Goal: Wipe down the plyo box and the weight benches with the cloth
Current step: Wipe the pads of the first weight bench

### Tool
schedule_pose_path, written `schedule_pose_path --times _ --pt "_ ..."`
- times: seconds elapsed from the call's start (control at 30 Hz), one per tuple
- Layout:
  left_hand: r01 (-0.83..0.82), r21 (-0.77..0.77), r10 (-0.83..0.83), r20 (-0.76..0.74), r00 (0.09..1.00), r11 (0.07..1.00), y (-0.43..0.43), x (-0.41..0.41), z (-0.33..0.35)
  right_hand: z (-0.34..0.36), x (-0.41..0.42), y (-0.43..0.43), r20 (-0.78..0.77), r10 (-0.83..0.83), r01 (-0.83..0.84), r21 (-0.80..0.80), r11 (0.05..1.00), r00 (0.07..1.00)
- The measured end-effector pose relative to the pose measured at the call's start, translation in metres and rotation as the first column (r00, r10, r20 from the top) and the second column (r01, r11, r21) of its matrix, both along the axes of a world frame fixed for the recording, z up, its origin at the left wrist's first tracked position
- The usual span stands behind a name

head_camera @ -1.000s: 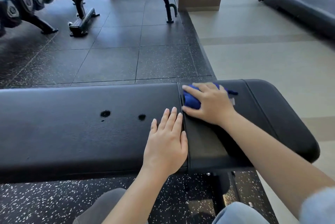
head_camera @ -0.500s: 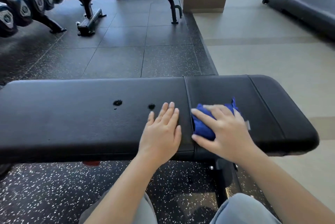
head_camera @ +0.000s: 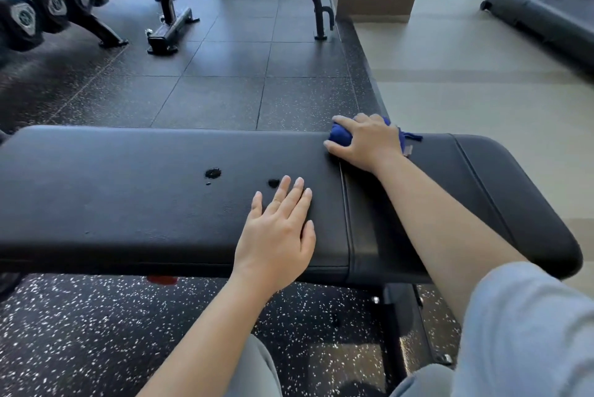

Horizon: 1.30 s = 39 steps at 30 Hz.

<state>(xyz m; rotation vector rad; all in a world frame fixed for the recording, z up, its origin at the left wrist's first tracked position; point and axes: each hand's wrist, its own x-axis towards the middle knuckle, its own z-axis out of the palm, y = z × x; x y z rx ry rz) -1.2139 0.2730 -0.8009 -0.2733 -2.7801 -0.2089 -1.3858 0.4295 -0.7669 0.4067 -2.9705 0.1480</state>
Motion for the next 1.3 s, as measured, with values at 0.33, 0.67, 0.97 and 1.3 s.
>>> schedule_pose_path --times 0.33,0.67,0.97,1.3 --pt "0.004 0.033 -0.004 0.002 1.000 0.999 0.001 0.004 -0.001 -0.029 0.172 0.029 -0.340 0.142 -0.187 -0.103 0.977 0.930" --pt "-0.017 0.067 0.014 0.050 0.999 0.998 0.003 0.001 0.002 -0.008 0.077 0.009 -0.149 0.041 -0.057 -0.108 0.993 0.988" --pt "-0.028 0.067 0.024 0.069 0.997 0.997 0.004 0.001 0.002 -0.011 0.080 0.001 -0.117 0.000 -0.003 -0.021 1.000 0.993" --pt "-0.023 -0.007 0.024 0.217 0.976 1.000 -0.018 0.010 0.011 -0.022 0.172 0.000 -0.270 0.173 -0.197 -0.064 0.978 0.947"
